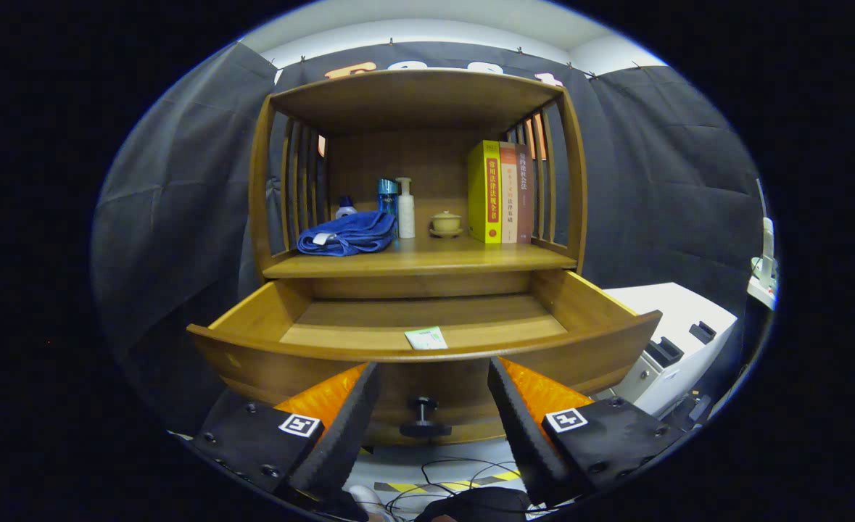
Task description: Pull open the drawer, take out the items inside it, and place them on the countertop above the cabinet.
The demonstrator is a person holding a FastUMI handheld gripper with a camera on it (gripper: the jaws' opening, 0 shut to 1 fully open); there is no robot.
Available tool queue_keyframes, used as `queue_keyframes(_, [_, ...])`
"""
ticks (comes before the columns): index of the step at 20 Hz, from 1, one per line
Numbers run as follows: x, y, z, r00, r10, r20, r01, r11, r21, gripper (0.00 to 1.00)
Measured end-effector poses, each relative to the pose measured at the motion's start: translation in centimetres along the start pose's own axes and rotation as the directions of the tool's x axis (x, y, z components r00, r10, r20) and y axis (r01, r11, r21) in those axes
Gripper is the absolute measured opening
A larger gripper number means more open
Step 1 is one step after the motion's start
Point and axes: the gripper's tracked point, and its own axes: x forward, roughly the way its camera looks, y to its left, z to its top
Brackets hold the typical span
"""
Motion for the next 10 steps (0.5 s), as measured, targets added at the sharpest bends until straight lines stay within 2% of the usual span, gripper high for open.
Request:
queue_keyframes(6, [3.2,-1.1,5.2,1.0,0.016,-0.002,-0.016,1.0,0.003,0.97])
queue_keyframes(10, [6.6,-1.2,6.3,0.995,0.061,-0.08,-0.061,0.998,-0.007,0.97])
